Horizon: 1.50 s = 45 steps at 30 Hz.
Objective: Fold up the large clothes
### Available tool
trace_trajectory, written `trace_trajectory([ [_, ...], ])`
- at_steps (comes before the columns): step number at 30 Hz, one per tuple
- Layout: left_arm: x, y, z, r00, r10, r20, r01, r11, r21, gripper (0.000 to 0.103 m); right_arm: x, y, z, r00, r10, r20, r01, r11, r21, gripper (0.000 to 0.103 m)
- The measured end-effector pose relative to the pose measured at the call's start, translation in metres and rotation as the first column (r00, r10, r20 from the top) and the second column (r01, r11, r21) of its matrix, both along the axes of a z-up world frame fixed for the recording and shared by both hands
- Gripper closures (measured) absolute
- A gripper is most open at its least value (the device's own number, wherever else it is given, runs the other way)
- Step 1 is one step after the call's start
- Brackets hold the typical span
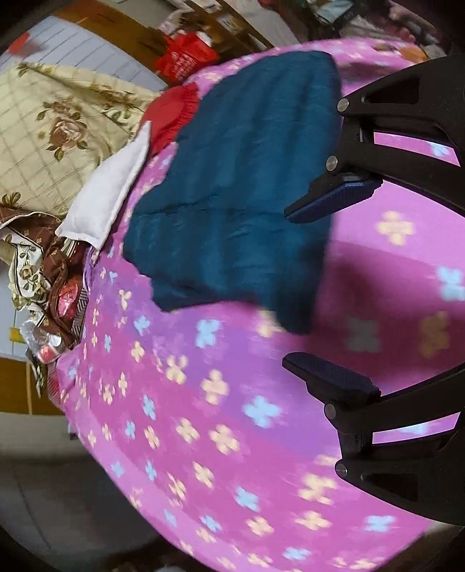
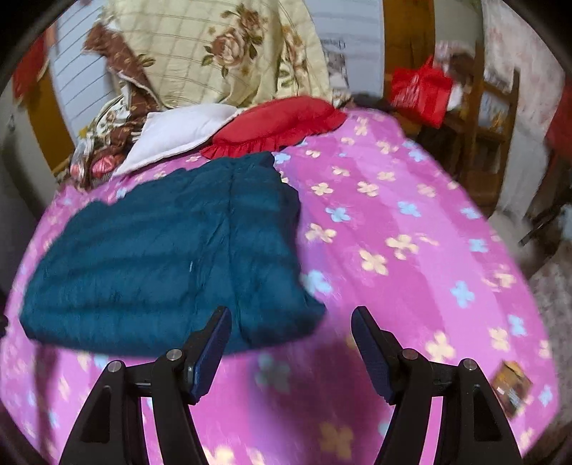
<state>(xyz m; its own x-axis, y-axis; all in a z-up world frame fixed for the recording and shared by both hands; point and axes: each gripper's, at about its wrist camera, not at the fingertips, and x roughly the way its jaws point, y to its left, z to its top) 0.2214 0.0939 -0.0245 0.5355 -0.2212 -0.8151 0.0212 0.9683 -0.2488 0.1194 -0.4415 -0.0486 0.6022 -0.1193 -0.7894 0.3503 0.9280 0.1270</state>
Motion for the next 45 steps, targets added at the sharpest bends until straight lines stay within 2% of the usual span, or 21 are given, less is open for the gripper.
trace_trajectory([
  [6, 0.083, 0.000, -0.018, 0.995, -0.076, -0.068, 0.064, 0.984, -0.167, 0.028, 0.078, -0.047, -0.034, 0.998, 0.031, -0.062, -0.013, 0.963, 0.270, 0.036],
  [9, 0.111, -0.014, -0.036, 0.985, -0.141, -0.094, 0.122, 0.975, -0.186, 0.028, 0.106, -0.058, -0.058, 0.996, 0.052, -0.074, -0.022, 0.934, 0.355, 0.035],
  [11, 0.126, -0.024, -0.053, 0.973, -0.194, -0.128, 0.169, 0.968, -0.186, 0.027, 0.120, -0.063, -0.073, 0.996, 0.067, -0.058, -0.036, 0.907, 0.420, 0.028],
  [13, 0.134, -0.035, -0.068, 0.958, -0.246, -0.148, 0.216, 0.957, -0.191, 0.014, 0.133, -0.066, -0.084, 0.996, 0.089, -0.030, -0.063, 0.872, 0.486, 0.026],
  [16, 0.138, -0.045, -0.076, 0.958, -0.247, -0.146, 0.214, 0.954, -0.209, 0.012, 0.150, -0.062, -0.101, 0.993, 0.120, 0.001, -0.098, 0.809, 0.580, 0.024],
  [18, 0.134, -0.053, -0.067, 0.962, -0.243, -0.127, 0.215, 0.956, -0.202, 0.032, 0.158, -0.054, -0.108, 0.991, 0.133, 0.019, -0.115, 0.770, 0.628, 0.030],
  [20, 0.131, -0.060, -0.053, 0.961, -0.255, -0.104, 0.237, 0.958, -0.164, 0.061, 0.159, -0.047, -0.100, 0.989, 0.145, 0.043, -0.138, 0.749, 0.648, 0.045],
  [22, 0.128, -0.064, -0.032, 0.958, -0.278, -0.078, 0.264, 0.953, -0.152, 0.067, 0.154, -0.047, -0.084, 0.981, 0.160, 0.109, -0.191, 0.714, 0.674, 0.051],
  [23, 0.126, -0.064, -0.024, 0.957, -0.284, -0.063, 0.271, 0.949, -0.159, 0.067, 0.146, -0.049, -0.068, 0.970, 0.164, 0.181, -0.244, 0.684, 0.688, 0.054],
  [26, 0.122, -0.065, -0.002, 0.955, -0.297, -0.017, 0.289, 0.940, -0.184, 0.067, 0.126, -0.051, -0.038, 0.935, 0.173, 0.311, -0.345, 0.656, 0.671, 0.056],
  [27, 0.121, -0.066, -0.001, 0.955, -0.297, -0.018, 0.289, 0.939, -0.188, 0.067, 0.123, -0.051, -0.035, 0.931, 0.173, 0.322, -0.352, 0.663, 0.661, 0.056],
  [28, 0.121, -0.068, -0.003, 0.955, -0.295, -0.022, 0.286, 0.941, -0.181, 0.067, 0.121, -0.049, -0.034, 0.932, 0.179, 0.315, -0.347, 0.693, 0.631, 0.056],
  [29, 0.122, -0.070, -0.011, 0.959, -0.279, -0.038, 0.272, 0.953, -0.137, 0.067, 0.122, -0.048, -0.038, 0.939, 0.184, 0.291, -0.330, 0.719, 0.612, 0.056],
  [31, 0.128, -0.076, -0.032, 0.970, -0.228, -0.085, 0.223, 0.973, -0.065, 0.066, 0.128, -0.047, -0.057, 0.962, 0.176, 0.207, -0.267, 0.756, 0.598, 0.056],
  [33, 0.131, -0.068, -0.052, 0.976, -0.188, -0.113, 0.182, 0.981, -0.061, 0.058, 0.138, -0.048, -0.087, 0.982, 0.147, 0.119, -0.189, 0.782, 0.593, 0.055],
  [34, 0.130, -0.062, -0.057, 0.979, -0.174, -0.107, 0.165, 0.982, -0.087, 0.052, 0.140, -0.049, -0.097, 0.984, 0.139, 0.110, -0.177, 0.771, 0.612, 0.050],
  [36, 0.131, -0.054, -0.060, 0.983, -0.149, -0.110, 0.133, 0.981, -0.140, 0.052, 0.142, -0.053, -0.112, 0.989, 0.102, 0.109, -0.149, 0.743, 0.653, 0.042],
  [38, 0.131, -0.051, -0.055, 0.985, -0.134, -0.113, 0.116, 0.982, -0.150, 0.052, 0.140, -0.052, -0.116, 0.993, 0.069, 0.091, -0.112, 0.744, 0.659, 0.031],
  [40, 0.125, -0.049, -0.041, 0.989, -0.118, -0.087, 0.105, 0.985, -0.140, 0.052, 0.136, -0.053, -0.114, 0.998, 0.034, 0.056, -0.062, 0.755, 0.653, 0.029],
  [42, 0.115, -0.043, -0.023, 0.995, -0.098, -0.033, 0.093, 0.988, -0.124, 0.052, 0.130, -0.052, -0.099, 0.999, 0.007, 0.041, -0.031, 0.785, 0.619, 0.029],
  [45, 0.099, -0.033, -0.001, 0.997, -0.074, 0.029, 0.076, 0.994, -0.073, 0.052, 0.115, -0.059, -0.062, 0.998, -0.048, 0.051, 0.017, 0.874, 0.486, 0.029],
])
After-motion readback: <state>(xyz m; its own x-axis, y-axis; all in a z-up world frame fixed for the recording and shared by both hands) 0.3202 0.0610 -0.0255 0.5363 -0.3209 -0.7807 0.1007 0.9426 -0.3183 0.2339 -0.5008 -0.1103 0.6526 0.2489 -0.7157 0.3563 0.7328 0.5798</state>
